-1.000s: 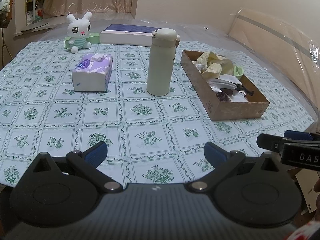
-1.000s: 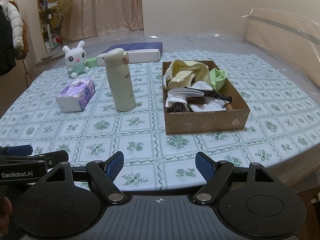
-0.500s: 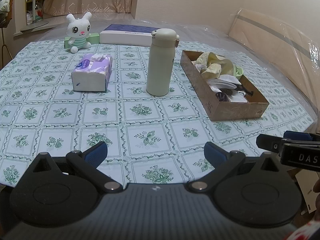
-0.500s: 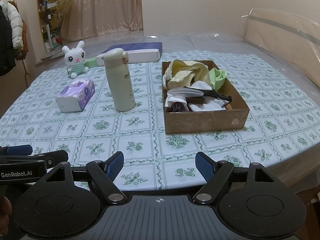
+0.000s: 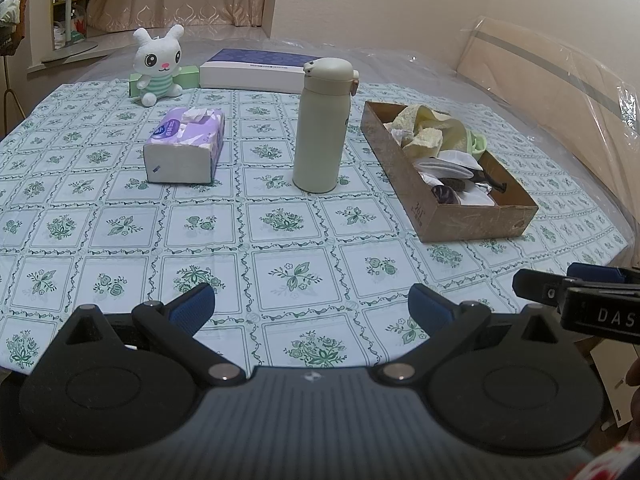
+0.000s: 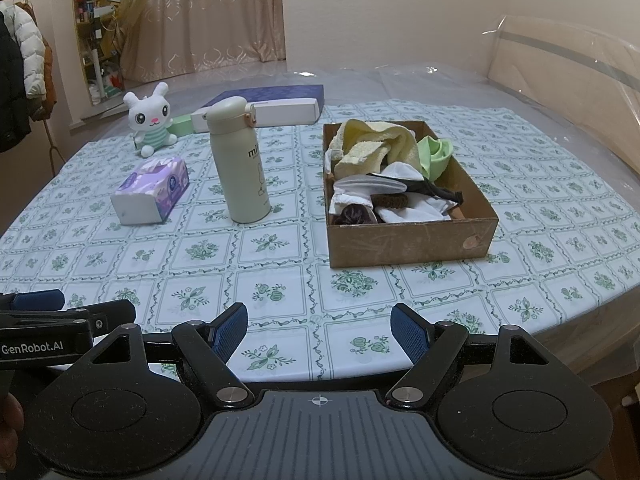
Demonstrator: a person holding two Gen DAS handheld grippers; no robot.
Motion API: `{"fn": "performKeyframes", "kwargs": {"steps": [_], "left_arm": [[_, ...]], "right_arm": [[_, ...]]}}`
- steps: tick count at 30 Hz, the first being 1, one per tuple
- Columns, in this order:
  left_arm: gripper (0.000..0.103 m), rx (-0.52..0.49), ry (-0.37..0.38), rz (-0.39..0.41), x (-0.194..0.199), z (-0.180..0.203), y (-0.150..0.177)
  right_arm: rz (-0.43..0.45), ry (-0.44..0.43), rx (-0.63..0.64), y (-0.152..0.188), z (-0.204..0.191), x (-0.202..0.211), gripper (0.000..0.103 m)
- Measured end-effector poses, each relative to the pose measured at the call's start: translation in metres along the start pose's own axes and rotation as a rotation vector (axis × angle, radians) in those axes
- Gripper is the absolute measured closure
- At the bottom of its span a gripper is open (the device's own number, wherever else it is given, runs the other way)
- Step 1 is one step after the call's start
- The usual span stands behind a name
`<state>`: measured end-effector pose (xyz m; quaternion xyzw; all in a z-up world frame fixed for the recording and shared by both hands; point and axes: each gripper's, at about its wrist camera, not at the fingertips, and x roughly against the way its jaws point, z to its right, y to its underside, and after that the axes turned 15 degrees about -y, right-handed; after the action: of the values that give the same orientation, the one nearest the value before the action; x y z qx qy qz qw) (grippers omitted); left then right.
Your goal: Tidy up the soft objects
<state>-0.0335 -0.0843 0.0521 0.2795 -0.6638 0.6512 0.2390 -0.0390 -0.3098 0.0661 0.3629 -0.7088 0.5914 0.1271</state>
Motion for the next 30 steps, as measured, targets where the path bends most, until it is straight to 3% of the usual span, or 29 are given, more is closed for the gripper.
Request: {"fn": "performKeyframes", "kwargs": {"steps": [30], "left_arm": [[0.001,0.024,-0.010,0.010,-0.0005,-0.0027,0.0016]], "right_arm": [[-0.001,-0.001,-0.002,0.0025,0.0007,0.0002,0.025]]}}
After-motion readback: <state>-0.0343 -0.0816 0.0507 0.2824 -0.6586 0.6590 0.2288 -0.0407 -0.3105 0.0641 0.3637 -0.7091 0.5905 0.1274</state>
